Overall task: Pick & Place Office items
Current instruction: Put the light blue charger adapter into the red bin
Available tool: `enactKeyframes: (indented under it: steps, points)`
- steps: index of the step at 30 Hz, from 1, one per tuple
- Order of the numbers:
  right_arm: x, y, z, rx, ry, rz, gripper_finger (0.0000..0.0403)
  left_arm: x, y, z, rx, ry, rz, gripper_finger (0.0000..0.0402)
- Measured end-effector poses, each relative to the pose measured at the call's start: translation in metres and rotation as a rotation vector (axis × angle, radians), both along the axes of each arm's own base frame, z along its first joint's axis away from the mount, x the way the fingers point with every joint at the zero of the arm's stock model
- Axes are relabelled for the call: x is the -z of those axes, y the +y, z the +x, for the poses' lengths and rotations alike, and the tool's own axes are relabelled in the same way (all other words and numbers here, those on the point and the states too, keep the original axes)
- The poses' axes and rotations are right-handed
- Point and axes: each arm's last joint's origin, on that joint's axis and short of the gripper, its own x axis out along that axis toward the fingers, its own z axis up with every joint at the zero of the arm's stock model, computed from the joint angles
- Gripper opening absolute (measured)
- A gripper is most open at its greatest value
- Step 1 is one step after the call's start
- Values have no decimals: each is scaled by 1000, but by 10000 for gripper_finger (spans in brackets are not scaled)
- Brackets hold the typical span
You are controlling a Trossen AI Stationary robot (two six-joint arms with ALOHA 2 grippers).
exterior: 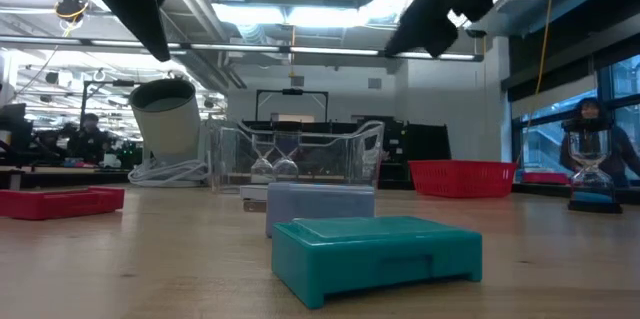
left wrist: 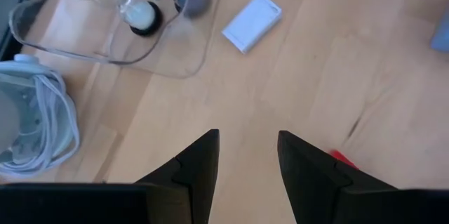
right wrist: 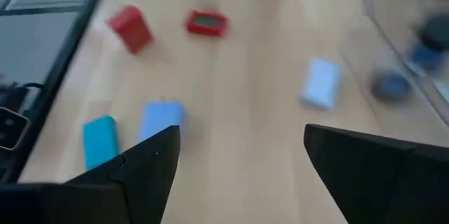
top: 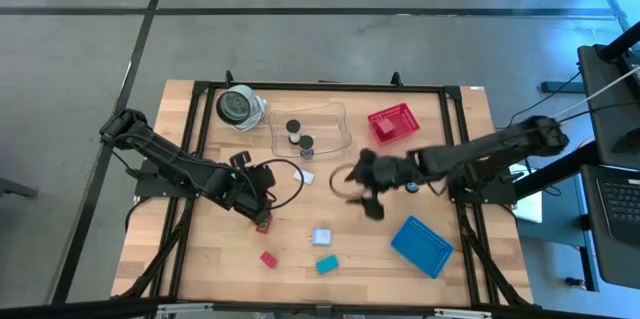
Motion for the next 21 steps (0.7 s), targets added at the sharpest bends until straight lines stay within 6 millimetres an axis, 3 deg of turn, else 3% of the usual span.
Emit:
enactKeyframes:
  steps: [7,13,21]
  points:
    - [26,38,23,-60,-102,-9,308,0,-7,-4,-9,-2,-29,143]
    - [52,51,40,-50,-139,52,336,1,-15,-8,-19,-11,-57,143]
    - [91,67,49,-110,-100,2,384,1,-27,-15,1,-16,-84,143]
